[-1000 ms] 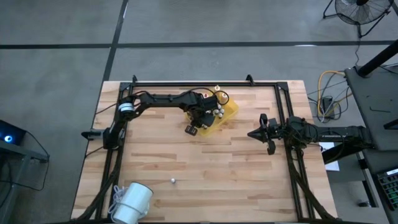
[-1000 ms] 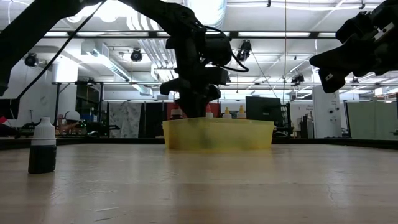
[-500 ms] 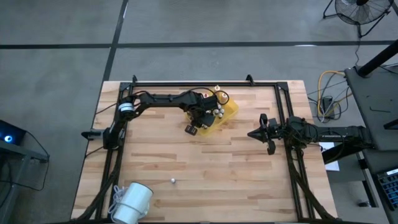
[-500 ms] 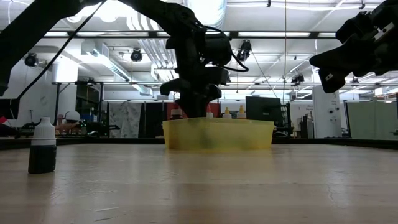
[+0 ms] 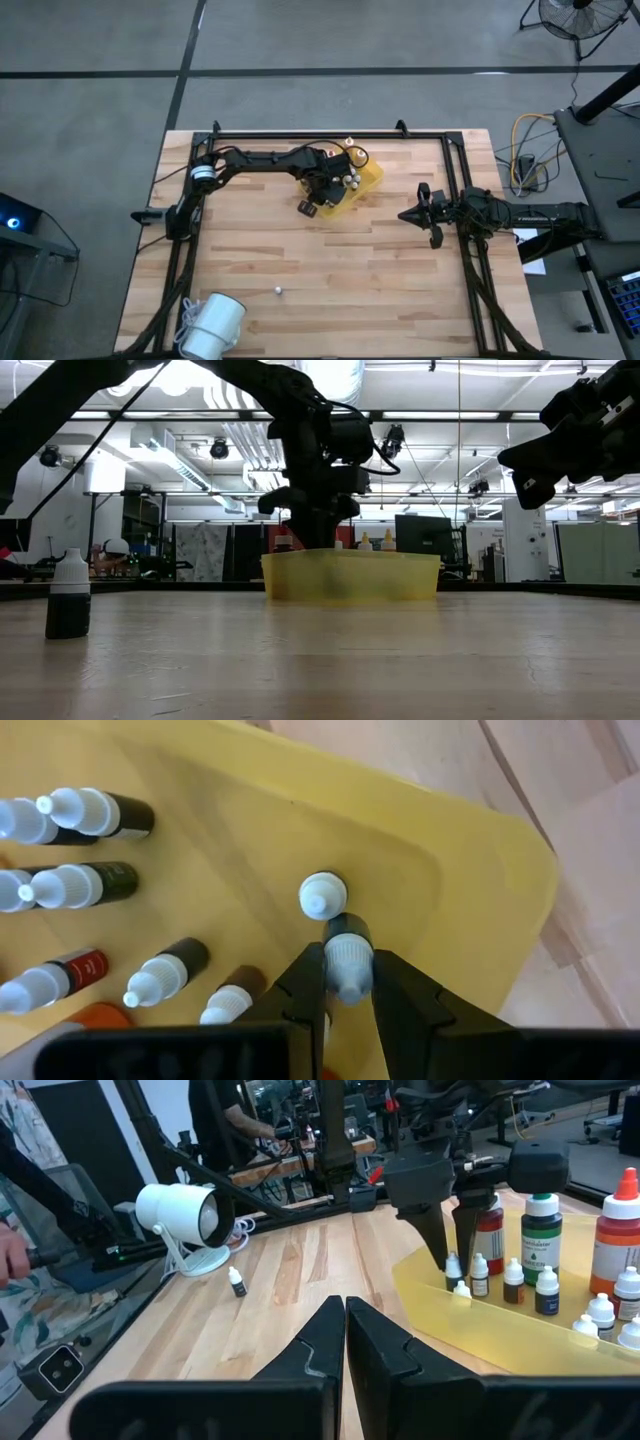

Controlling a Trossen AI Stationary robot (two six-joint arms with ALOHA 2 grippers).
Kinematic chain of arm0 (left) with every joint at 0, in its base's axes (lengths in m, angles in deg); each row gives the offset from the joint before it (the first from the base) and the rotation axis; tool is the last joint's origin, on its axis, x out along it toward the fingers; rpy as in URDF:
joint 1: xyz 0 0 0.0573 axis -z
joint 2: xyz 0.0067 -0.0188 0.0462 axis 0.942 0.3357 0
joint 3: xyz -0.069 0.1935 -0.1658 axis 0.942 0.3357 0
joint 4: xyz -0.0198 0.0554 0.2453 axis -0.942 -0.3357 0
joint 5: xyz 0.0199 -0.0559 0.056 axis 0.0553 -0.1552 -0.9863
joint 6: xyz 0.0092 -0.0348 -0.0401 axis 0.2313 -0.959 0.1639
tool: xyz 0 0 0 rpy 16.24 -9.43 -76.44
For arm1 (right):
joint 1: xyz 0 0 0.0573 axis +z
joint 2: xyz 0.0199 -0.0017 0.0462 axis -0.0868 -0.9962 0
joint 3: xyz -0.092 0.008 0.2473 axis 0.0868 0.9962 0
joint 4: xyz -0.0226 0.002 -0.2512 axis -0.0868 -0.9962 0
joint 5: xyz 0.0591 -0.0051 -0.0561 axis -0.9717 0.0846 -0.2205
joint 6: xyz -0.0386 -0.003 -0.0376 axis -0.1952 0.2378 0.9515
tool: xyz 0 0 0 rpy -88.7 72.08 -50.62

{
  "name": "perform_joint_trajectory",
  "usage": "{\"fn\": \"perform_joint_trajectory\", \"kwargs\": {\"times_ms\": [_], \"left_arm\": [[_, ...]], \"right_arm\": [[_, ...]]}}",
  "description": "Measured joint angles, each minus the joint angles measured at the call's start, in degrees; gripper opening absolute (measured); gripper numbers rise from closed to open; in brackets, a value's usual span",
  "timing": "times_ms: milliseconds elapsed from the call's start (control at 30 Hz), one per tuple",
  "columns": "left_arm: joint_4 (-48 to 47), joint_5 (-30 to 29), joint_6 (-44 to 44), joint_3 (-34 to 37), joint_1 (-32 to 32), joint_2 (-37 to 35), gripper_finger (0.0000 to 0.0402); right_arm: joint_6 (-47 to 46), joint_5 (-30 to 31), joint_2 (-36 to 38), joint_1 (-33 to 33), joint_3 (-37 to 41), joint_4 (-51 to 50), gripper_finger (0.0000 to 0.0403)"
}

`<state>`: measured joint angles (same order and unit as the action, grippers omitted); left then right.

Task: Pick & Place food coloring
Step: Put the small green food coloring bottle into the yellow bin

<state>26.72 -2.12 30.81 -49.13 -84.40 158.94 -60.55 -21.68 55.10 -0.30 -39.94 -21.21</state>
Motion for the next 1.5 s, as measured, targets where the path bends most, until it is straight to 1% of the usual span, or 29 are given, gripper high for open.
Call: {"fn": "perform_joint_trajectory", "kwargs": {"times_ms": [300,900,1500], "left_arm": [[0.2,0.0,1.1,0.0,0.0,0.0,0.0044],[2.2,-0.1,1.4,3.7,-0.1,-0.1,0.0044],[2.5,0.0,0.6,3.7,-0.1,-0.1,0.0044]], "right_arm": [[0.0,0.0,0.0,0.0,0.0,0.0,0.0009],[0.0,0.0,0.0,0.0,0.0,0.0,0.0009],[0.0,0.0,0.0,0.0,0.0,0.0,0.0009]]}}
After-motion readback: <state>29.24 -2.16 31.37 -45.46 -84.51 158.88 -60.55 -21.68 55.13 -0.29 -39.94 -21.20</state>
